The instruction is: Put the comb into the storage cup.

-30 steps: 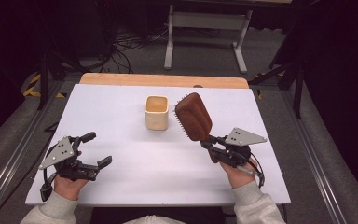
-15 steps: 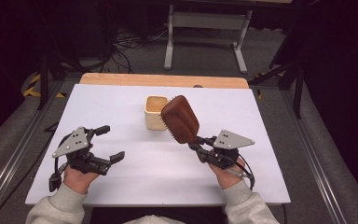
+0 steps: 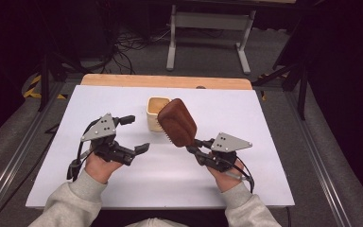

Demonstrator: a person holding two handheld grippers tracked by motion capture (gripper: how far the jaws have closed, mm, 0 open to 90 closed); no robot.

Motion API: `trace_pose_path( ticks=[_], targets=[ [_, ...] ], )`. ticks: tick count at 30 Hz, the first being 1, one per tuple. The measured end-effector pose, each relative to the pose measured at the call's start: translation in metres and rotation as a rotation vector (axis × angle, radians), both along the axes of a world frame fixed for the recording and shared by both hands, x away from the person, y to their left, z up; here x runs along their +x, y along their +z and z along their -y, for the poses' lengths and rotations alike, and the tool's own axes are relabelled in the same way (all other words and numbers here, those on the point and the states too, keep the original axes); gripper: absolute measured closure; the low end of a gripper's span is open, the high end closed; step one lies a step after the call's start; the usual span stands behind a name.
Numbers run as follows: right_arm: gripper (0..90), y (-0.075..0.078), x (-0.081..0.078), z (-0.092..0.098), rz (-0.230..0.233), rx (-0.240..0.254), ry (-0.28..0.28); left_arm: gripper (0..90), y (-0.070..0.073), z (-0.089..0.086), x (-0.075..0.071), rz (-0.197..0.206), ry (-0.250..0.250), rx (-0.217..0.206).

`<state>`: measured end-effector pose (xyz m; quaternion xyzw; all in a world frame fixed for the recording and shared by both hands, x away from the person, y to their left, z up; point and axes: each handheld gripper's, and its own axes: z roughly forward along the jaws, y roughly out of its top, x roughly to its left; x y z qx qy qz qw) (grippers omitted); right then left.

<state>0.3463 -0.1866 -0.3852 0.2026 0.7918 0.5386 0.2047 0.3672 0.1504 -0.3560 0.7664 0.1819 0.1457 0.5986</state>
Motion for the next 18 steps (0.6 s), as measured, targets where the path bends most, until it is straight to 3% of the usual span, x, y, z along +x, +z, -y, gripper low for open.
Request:
trace_pose_path(
  ticks=[18],
  targets=[
    [73.1, -0.009, 0.011, -0.023, 0.000, 0.000, 0.025, 0.0, 0.002, 0.033, 0.024, -0.062, -0.020, 0.019]
  ],
)
